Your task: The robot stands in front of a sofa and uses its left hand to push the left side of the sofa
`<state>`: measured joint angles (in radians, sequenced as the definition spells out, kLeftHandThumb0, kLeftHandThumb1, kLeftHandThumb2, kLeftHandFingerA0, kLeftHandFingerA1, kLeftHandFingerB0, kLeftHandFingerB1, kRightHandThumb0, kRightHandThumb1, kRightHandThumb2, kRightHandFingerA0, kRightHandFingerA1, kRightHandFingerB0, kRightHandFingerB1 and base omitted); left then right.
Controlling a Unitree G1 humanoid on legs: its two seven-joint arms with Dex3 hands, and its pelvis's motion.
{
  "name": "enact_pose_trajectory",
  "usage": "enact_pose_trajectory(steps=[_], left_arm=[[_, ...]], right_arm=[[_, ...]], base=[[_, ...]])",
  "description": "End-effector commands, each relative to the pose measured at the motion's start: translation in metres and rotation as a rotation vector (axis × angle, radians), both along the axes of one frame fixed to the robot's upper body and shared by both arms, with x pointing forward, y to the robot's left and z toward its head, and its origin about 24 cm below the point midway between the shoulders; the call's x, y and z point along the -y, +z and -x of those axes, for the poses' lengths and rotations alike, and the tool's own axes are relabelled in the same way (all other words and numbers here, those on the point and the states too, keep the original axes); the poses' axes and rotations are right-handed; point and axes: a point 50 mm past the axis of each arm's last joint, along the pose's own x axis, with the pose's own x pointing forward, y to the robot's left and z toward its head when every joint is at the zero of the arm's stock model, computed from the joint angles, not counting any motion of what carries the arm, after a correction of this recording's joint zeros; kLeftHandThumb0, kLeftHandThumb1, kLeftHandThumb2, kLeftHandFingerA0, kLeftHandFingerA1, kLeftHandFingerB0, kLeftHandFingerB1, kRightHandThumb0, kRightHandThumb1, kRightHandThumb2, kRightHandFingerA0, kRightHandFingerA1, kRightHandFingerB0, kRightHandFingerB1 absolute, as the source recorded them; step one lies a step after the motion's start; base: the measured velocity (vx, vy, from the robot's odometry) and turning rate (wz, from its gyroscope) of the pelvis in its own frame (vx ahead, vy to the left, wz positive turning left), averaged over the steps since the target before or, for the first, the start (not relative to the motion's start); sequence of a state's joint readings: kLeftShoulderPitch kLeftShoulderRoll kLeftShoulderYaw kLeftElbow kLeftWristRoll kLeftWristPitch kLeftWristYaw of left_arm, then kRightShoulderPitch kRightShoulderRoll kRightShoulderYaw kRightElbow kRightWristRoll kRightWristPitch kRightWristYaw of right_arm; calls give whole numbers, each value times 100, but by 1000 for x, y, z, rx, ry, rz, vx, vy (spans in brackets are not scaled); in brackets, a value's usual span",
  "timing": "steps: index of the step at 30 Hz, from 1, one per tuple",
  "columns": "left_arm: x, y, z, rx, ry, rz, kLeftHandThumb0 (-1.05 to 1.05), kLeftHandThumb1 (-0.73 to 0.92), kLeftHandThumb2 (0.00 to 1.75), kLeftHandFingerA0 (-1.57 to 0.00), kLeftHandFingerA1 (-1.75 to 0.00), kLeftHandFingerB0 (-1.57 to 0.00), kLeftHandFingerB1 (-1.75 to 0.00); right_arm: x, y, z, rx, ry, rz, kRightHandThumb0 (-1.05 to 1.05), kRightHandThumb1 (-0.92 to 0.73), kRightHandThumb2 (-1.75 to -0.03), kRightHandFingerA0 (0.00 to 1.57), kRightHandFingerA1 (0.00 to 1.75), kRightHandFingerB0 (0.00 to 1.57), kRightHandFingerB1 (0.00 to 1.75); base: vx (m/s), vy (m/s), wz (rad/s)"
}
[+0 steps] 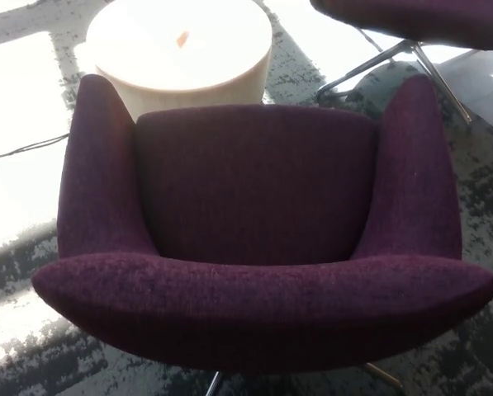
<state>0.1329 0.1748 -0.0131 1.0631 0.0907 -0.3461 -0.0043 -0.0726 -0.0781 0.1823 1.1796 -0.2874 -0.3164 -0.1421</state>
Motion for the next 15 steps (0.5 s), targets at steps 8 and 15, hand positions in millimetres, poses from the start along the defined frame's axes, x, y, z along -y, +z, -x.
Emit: enact_pose_trajectory(steps=[8,15], left_arm=[[-84,94,-109,530,201,100,-90,82,118,-7,-23,-7,-23],[-99,133,-148,593,170,69,-88,88,123,0,-18,0,-17]], right_arm=[[-2,12,-10,212,46,17,-105,-88,-89,57,133,37,121],[-4,12,-9,219,50,12,-105,-88,-87,55,136,37,125]], base=[[0,0,0],[0,0,0]])
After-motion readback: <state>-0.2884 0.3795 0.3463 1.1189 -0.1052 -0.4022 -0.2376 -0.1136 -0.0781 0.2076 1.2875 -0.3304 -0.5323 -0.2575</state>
